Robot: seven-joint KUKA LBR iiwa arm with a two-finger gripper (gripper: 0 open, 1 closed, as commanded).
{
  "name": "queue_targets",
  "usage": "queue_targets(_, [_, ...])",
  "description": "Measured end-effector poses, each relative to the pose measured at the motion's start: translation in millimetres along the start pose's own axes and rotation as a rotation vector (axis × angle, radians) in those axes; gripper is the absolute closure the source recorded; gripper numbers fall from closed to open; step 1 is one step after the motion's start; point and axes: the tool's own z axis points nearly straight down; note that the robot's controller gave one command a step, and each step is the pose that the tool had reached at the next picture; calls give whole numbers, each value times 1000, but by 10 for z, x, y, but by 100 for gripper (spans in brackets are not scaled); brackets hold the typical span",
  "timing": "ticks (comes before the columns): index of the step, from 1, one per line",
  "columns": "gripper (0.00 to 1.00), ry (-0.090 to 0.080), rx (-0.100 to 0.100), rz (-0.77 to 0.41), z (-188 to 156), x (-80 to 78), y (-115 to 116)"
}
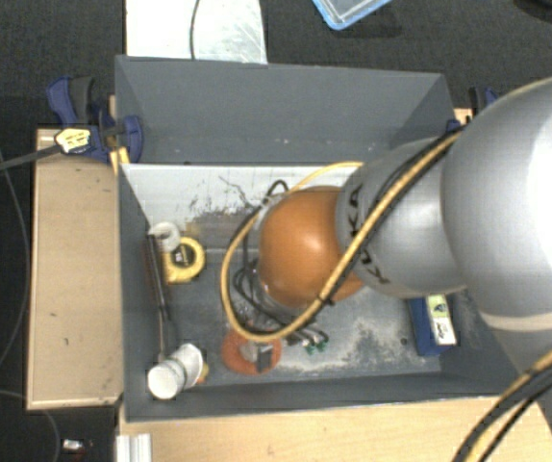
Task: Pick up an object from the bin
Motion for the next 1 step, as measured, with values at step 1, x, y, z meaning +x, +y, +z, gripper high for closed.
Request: queue_targets(1, [100,6,-1,3,-325,19,4])
